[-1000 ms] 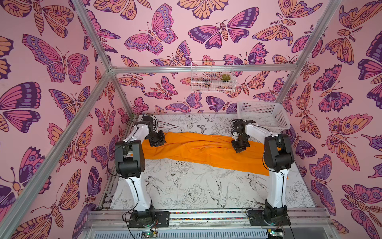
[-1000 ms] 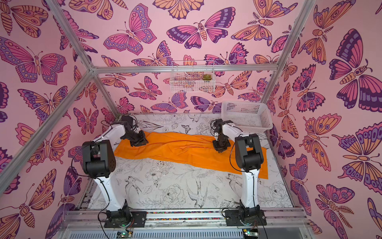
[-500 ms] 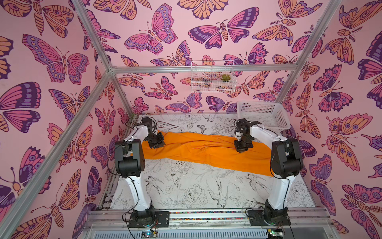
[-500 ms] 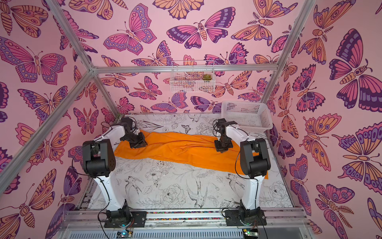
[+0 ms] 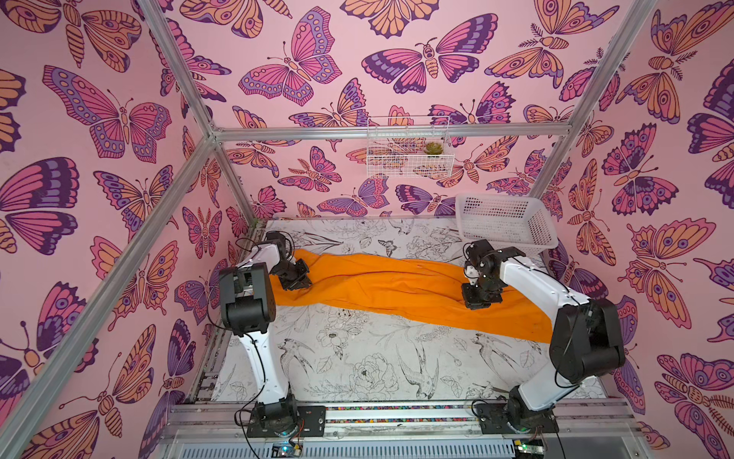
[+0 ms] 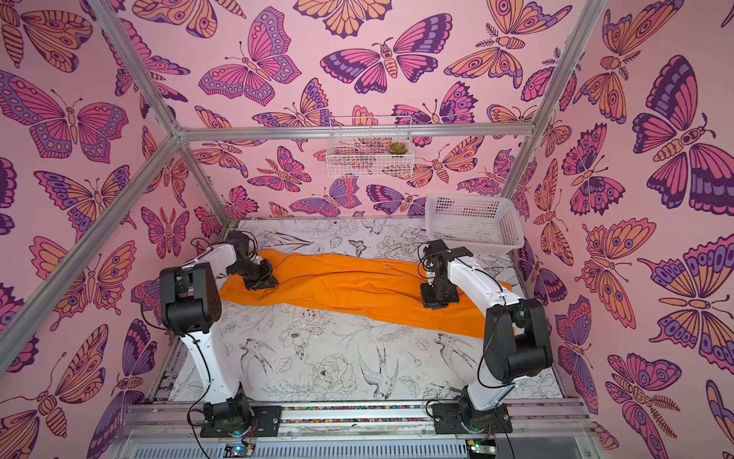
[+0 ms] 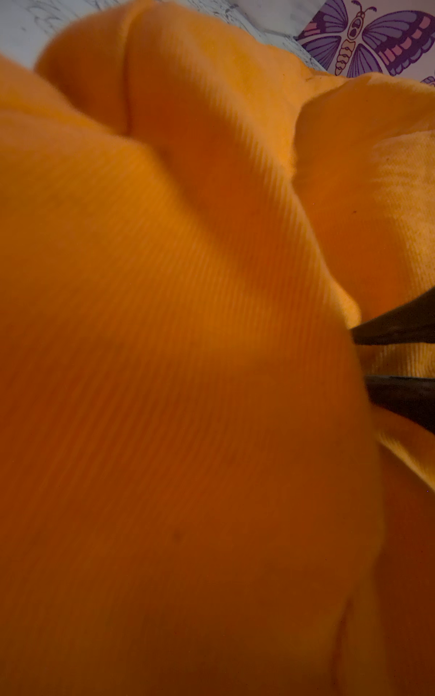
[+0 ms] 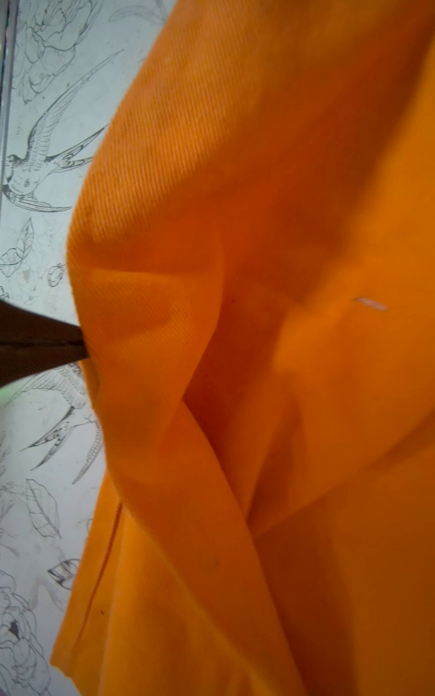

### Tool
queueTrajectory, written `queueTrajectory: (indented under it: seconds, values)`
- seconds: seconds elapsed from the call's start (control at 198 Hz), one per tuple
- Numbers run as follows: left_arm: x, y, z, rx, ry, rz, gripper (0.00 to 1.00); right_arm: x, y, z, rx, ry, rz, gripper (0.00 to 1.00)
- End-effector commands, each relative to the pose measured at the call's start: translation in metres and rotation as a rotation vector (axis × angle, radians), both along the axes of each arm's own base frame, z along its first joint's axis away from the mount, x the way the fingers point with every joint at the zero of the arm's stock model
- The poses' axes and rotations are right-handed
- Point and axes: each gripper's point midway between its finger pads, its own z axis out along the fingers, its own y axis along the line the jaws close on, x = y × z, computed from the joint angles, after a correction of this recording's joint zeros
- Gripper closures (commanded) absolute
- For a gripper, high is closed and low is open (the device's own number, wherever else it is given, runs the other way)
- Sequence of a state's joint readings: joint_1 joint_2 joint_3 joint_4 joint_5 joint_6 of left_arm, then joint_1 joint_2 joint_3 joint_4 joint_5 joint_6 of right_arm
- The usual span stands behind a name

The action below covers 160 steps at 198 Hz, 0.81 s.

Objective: Roll up the long pants
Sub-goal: Fold the long pant at the center of the board.

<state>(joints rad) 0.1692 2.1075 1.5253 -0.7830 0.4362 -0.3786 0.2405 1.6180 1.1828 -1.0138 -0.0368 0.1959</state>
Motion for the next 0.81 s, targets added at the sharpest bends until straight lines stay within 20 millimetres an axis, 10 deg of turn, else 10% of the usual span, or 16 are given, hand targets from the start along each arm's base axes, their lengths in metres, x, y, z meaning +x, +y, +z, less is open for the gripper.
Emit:
queueTrajectory:
  seconds: [0.0, 0.152, 0.515, 0.803]
  values:
    - [0.003, 0.015, -0.003, -0.008, 0.011, 0.040, 0.81, -0.031, 0.000, -0.008, 0.008, 0.091, -0.058, 1.00]
    - [0.006, 0.039, -0.003, -0.006, 0.004, 0.093, 0.82, -0.049, 0.012, -0.019, 0.087, 0.152, -0.095, 0.95]
    - [0.007, 0.094, 0.006, 0.004, -0.027, 0.214, 0.82, 0.012, -0.038, 0.070, -0.113, -0.251, -0.205, 0.64]
    - [0.008, 0.092, 0.014, 0.004, -0.045, 0.211, 0.81, 0.051, -0.113, 0.011, -0.099, -0.086, -0.456, 0.60]
